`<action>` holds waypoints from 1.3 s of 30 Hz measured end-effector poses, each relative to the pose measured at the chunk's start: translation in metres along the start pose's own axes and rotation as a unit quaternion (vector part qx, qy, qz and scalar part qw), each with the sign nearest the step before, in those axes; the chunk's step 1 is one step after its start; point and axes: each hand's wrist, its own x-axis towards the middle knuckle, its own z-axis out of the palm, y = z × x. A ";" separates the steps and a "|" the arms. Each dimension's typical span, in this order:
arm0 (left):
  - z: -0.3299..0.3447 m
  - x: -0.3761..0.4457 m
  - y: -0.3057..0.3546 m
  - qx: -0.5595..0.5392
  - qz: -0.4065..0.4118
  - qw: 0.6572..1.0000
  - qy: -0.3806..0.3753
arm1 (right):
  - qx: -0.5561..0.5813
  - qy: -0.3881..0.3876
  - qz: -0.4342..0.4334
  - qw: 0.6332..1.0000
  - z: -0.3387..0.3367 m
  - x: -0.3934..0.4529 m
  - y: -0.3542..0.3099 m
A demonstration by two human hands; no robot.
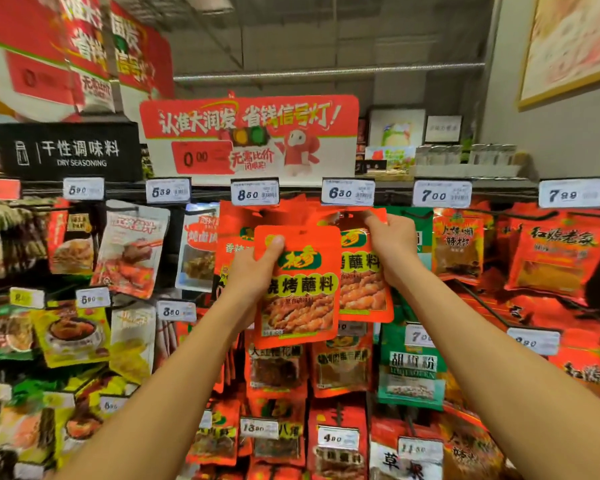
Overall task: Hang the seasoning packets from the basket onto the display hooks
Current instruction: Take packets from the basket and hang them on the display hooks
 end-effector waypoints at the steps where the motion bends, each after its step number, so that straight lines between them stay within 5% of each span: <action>1: 0.003 0.002 0.000 0.000 -0.004 1.000 -0.005 | -0.021 0.000 -0.010 1.000 0.000 0.001 0.000; 6: 0.028 0.016 0.005 -0.037 -0.035 0.998 -0.020 | -0.070 -0.032 0.016 0.997 -0.005 0.002 0.006; 13: 0.080 0.031 0.016 -0.033 -0.062 0.996 -0.047 | 0.082 -0.102 0.076 0.989 -0.013 -0.003 0.008; 22: 0.095 0.043 0.023 0.004 -0.060 0.997 0.043 | -0.057 -0.046 0.043 0.996 -0.010 0.002 0.001; 32: 0.073 -0.004 -0.016 0.287 0.114 0.950 0.038 | -0.181 -0.077 -0.068 0.978 -0.034 -0.018 0.032; 35: 0.075 -0.007 -0.033 0.321 0.068 0.945 0.003 | -0.232 -0.074 -0.067 0.968 -0.030 -0.010 0.041; 39: 0.087 0.014 -0.034 0.317 0.010 0.947 0.050 | -0.236 -0.072 -0.010 0.969 -0.018 0.012 0.046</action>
